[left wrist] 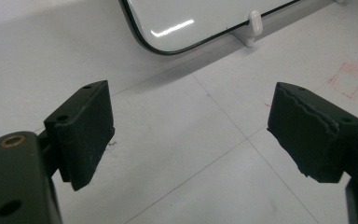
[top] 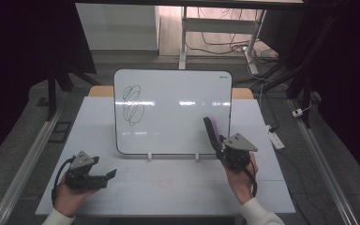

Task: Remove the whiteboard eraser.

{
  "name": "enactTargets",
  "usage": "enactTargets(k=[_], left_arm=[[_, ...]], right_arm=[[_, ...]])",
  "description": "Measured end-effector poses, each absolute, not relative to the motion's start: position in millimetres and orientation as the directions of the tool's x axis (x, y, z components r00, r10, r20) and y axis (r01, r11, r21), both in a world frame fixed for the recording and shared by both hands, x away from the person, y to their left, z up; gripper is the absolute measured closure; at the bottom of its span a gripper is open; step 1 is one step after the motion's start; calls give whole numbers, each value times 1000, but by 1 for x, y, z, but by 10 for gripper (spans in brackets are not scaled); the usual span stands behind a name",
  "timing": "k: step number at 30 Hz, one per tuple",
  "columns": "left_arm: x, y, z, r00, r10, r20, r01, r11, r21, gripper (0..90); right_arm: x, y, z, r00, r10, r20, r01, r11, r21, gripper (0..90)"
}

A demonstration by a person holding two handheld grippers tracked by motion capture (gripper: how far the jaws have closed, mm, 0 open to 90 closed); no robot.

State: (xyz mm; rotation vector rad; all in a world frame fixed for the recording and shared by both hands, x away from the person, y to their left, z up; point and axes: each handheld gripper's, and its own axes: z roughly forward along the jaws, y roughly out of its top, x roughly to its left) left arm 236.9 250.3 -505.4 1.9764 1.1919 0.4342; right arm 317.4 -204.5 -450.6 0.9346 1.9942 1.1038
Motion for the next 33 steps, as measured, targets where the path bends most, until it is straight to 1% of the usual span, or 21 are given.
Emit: enactTargets(k=[6, 14, 15, 18, 19, 22, 24, 26, 29, 33], left_arm=[[237, 248, -503, 515, 850, -111, 593, -260, 762, 155], [240, 238, -494, 545, 828, -128, 582, -264, 769, 159], [241, 236, -492, 552, 823, -132, 578, -264, 772, 161], [244, 227, -485, 579, 803, -139, 564, -272, 780, 164], [245, 224, -482, 590, 795, -141, 560, -276, 781, 169], [249, 212, -474, 621, 770, -145, 544, -291, 787, 171], [252, 205, -469, 642, 753, -145, 533, -302, 790, 171], [256, 198, -465, 659, 734, -163, 531, -302, 792, 172], [263, 189, -460, 682, 706, -192, 538, -306, 786, 171], [271, 178, -456, 704, 679, -209, 546, -329, 770, 171]], right_arm=[[312, -200, -454, -586, 785, -199, 241, 404, 882, 681], [305, -190, -456, -646, 735, -207, 206, 429, 880, 681], [302, -186, -457, -666, 714, -217, 186, 441, 878, 681], [299, -182, -457, -683, 693, -230, 168, 455, 874, 681], [297, -177, -459, -703, 668, -243, 149, 472, 869, 681], [295, -173, -462, -721, 645, -253, 135, 489, 862, 681], [292, -165, -467, -742, 607, -283, 104, 522, 847, 681], [291, -163, -468, -751, 592, -292, 93, 532, 841, 681], [288, -154, -475, -778, 537, -326, 57, 577, 815, 681], [285, -149, -480, -800, 493, -342, 32, 604, 796, 681]])
